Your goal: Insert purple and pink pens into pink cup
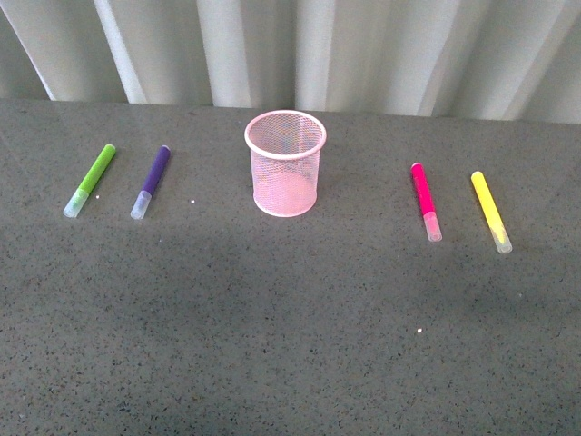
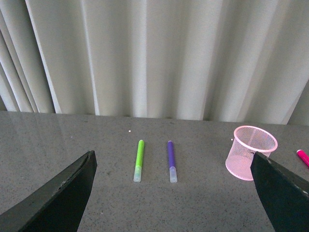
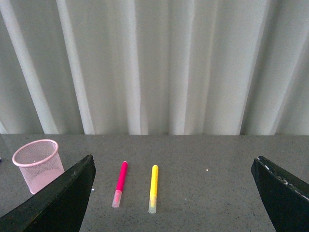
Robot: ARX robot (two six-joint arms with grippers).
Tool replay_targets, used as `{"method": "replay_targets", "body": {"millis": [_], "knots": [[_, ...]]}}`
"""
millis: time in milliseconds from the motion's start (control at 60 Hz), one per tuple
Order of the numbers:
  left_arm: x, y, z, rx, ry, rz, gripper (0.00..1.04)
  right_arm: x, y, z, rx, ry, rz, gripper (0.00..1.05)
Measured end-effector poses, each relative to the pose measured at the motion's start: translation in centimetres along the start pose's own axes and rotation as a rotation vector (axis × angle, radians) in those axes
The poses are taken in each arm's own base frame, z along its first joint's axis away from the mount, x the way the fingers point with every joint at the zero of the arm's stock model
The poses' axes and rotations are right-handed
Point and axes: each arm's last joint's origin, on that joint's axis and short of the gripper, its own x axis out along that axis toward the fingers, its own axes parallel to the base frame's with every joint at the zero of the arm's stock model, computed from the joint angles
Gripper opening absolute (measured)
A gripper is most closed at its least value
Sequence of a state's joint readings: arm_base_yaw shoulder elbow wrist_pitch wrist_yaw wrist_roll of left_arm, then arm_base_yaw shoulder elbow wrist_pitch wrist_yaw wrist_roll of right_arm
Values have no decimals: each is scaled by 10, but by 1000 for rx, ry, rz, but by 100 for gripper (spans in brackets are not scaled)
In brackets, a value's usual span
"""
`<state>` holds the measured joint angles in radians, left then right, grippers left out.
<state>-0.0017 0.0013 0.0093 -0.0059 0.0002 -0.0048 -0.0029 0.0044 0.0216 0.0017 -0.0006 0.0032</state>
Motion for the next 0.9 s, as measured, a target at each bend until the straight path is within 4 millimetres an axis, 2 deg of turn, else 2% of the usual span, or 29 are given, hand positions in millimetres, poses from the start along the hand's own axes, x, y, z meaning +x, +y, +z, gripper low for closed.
{"method": "replay_targets", "body": {"millis": [899], "knots": [[0,0,0,0,0,0,98,0,0,0,0,0,0,98]]}}
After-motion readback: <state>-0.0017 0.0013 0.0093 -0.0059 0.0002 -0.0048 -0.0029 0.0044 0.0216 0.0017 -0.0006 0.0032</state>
